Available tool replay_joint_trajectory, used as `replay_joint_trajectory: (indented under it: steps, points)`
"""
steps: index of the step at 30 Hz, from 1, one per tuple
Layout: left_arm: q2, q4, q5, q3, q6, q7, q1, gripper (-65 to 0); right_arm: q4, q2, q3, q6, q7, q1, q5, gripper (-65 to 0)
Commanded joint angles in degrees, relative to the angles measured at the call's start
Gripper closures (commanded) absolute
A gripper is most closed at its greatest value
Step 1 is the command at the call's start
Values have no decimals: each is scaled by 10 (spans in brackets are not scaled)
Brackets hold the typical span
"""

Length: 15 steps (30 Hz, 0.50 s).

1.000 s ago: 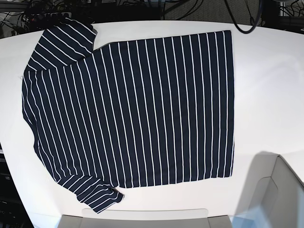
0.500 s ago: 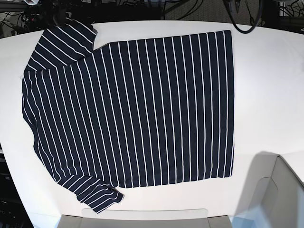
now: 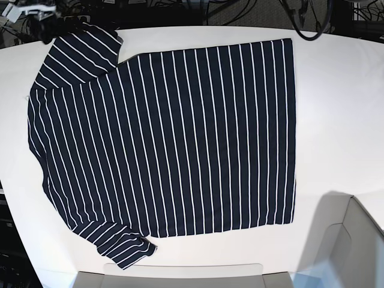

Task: Fold the T-shirt properly
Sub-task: 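Move both grippers down to the shirt's shoulder corners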

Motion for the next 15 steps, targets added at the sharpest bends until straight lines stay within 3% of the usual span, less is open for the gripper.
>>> replay_joint_trajectory:
  steps: [1, 10, 15]
  points:
    - [-1, 7, -2, -2, 1, -14, 10, -84, -7, 7, 3, 0, 1, 4, 15, -305]
    - [-1, 7, -2, -1, 2, -14, 9, -84, -65, 5, 2, 5, -125, 112, 19, -305]
    - [0, 7, -2, -2, 2, -14, 9, -84, -90, -32, 5, 61, -192, 163, 19, -305]
